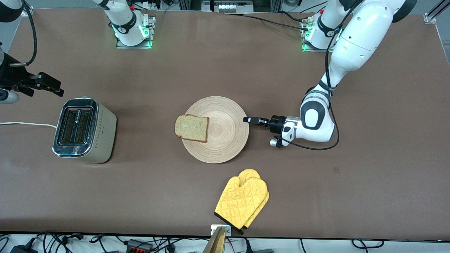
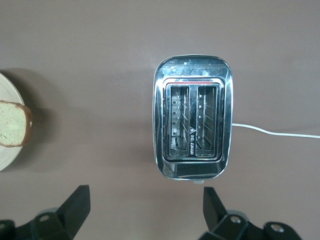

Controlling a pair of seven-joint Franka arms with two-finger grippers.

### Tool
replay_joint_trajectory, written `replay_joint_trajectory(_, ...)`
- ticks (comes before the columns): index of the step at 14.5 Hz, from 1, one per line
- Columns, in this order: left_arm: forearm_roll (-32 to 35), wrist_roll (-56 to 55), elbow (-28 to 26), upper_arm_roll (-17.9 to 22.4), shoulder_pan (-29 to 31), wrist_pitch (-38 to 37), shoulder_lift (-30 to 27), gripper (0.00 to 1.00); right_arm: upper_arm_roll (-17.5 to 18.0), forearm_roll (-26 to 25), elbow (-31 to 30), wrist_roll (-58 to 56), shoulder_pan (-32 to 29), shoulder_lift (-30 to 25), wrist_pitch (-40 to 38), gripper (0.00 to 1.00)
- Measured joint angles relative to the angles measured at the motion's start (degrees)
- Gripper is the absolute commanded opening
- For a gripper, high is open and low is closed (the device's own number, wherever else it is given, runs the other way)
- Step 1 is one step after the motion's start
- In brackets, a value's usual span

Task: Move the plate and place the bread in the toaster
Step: 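Slide the wooden plate with bread toward the table middle with the left gripper, then withdraw the left gripper while the right gripper reaches the bread slice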

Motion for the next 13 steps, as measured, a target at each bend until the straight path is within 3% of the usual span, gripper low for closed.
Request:
replay_joint_trajectory(7, 0.0, 0.0, 0.2, 0.0, -2.1, 1.8, 0.9, 0.03, 0.0, 0.0, 0.0, 0.0, 0.0, 0.0, 0.0, 1.0)
replay_joint_trajectory(13, -0.1, 0.0, 0.5, 0.0, -2.6, 2.0, 1.4, 0.23, 0.3, 0.1, -0.9, 0.1, 2.5, 2.2, 1.3, 1.0)
